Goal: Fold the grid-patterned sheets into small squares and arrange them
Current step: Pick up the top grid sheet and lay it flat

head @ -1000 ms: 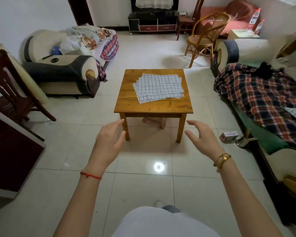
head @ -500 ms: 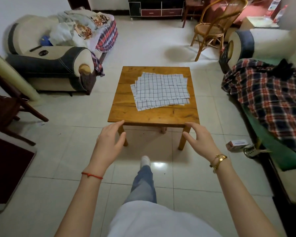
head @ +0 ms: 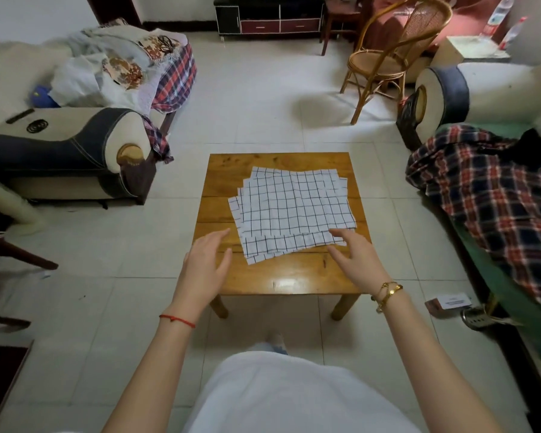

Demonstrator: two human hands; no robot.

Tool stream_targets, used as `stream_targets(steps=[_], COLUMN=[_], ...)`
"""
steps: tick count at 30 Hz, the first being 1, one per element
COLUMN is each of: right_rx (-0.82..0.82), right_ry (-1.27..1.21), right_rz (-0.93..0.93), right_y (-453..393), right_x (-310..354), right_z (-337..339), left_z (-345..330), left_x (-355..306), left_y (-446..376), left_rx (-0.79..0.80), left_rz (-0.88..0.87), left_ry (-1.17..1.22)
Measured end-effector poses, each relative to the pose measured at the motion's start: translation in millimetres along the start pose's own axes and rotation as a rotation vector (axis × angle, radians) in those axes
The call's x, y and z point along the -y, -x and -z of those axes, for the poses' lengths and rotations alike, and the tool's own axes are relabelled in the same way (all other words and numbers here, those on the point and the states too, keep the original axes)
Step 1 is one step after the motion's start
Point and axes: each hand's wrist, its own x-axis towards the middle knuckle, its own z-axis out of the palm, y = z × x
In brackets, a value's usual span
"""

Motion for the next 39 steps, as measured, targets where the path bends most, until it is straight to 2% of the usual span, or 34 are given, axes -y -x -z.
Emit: stream_targets(steps=[11,22,32,39], right_rx=[0.072,0.271,0.454,0.422], right_ry=[0.013,0.085,0.201,0.258], right_rz=[-0.081,0.028,0.024,-0.002], right_y=[-104,-206,-281,-314], right_x=[-15,-33,-26,-41], right_z=[-23,-79,-172,-256], left_z=[-27,-65,-107,-160], left_x=[23,58,126,176], left_y=[-112,-173,-231,-268], left_rx=[0.082,0.163,0.328,0.383], left_rz=[0.035,0.123,0.139,0.11], left_ry=[-0.01,-0.05,-0.12,-0.156])
